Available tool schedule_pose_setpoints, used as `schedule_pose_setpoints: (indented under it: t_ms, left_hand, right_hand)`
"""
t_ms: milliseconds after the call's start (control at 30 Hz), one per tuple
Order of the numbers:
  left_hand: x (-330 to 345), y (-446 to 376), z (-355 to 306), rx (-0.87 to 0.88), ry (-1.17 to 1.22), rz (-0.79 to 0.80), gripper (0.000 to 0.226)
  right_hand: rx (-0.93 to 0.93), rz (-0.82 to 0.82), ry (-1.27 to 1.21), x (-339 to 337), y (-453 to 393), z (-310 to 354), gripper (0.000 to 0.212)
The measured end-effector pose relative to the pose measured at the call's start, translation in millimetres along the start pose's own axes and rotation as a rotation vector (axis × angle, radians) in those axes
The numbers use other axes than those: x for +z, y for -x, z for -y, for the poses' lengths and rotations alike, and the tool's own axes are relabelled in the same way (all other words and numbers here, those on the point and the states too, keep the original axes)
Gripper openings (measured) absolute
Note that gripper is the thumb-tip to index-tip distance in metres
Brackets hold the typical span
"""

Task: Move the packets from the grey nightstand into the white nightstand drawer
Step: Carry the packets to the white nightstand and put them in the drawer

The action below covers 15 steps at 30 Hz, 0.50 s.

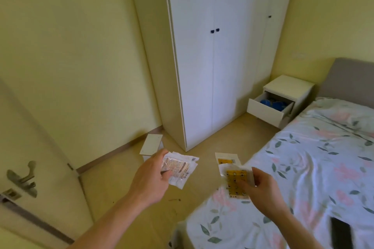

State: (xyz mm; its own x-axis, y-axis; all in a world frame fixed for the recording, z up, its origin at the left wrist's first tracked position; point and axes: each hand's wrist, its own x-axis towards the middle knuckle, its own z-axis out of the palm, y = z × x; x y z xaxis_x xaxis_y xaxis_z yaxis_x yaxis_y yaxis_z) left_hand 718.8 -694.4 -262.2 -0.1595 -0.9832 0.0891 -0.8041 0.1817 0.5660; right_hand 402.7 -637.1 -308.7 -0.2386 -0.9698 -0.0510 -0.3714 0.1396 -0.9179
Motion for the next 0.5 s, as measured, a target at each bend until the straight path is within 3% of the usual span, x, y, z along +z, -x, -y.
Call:
schedule_pose_setpoints:
  t_ms: [200,500]
  left_hand:
    - [-37.3,-91.6,42.9,-0.056,0.031,-0.038,0.037]
    - [-44.1,-244.3,109.9,-0.049,0.187,-0.006,0.044]
  right_hand:
    - [-0.009,0.105,-0.034,62.1,-102.5,48.5,0.017]
    - [0.008,0.028,-0.045,123.6,-225.7,79.1,0.018]
